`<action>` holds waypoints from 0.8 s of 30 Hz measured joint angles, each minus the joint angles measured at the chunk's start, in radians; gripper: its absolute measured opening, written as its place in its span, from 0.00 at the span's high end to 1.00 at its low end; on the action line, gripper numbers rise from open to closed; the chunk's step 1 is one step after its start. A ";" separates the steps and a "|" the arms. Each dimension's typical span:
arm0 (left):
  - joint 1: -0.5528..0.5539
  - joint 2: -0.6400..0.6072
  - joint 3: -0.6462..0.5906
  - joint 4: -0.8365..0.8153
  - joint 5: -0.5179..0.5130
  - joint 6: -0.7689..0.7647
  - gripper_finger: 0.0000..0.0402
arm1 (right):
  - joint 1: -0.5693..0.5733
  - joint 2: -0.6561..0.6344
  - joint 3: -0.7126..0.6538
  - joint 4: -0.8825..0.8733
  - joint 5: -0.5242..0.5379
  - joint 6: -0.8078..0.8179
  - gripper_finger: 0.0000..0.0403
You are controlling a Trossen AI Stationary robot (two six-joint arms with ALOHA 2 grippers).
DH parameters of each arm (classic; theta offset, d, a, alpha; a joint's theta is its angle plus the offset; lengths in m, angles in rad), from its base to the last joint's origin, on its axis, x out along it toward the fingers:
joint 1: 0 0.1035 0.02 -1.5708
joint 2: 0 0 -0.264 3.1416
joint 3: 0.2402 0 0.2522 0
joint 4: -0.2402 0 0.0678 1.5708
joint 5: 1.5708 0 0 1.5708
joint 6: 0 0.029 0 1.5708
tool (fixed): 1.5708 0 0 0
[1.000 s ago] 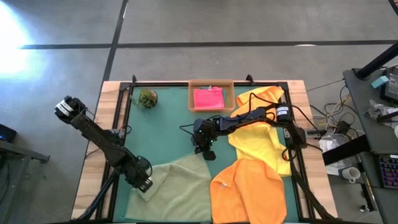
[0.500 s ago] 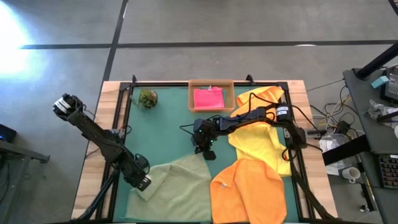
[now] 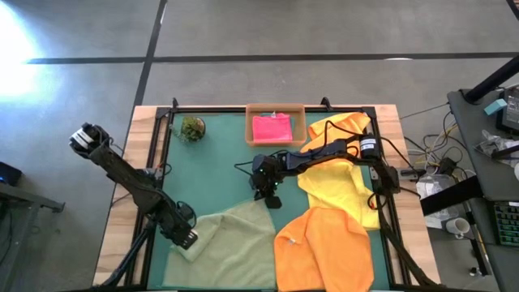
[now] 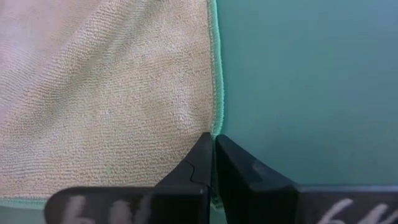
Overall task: Fold microfiber towels
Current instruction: Fold the green microfiber towel
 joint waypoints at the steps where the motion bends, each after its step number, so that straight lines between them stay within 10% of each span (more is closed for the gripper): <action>1: 0.000 0.003 0.000 -0.002 0.000 0.000 0.73 | 0.000 0.000 0.000 0.000 0.000 0.000 0.98; 24: 0.000 0.153 -0.003 0.144 0.074 0.000 0.74 | 0.000 0.000 -0.001 0.002 0.001 0.003 0.98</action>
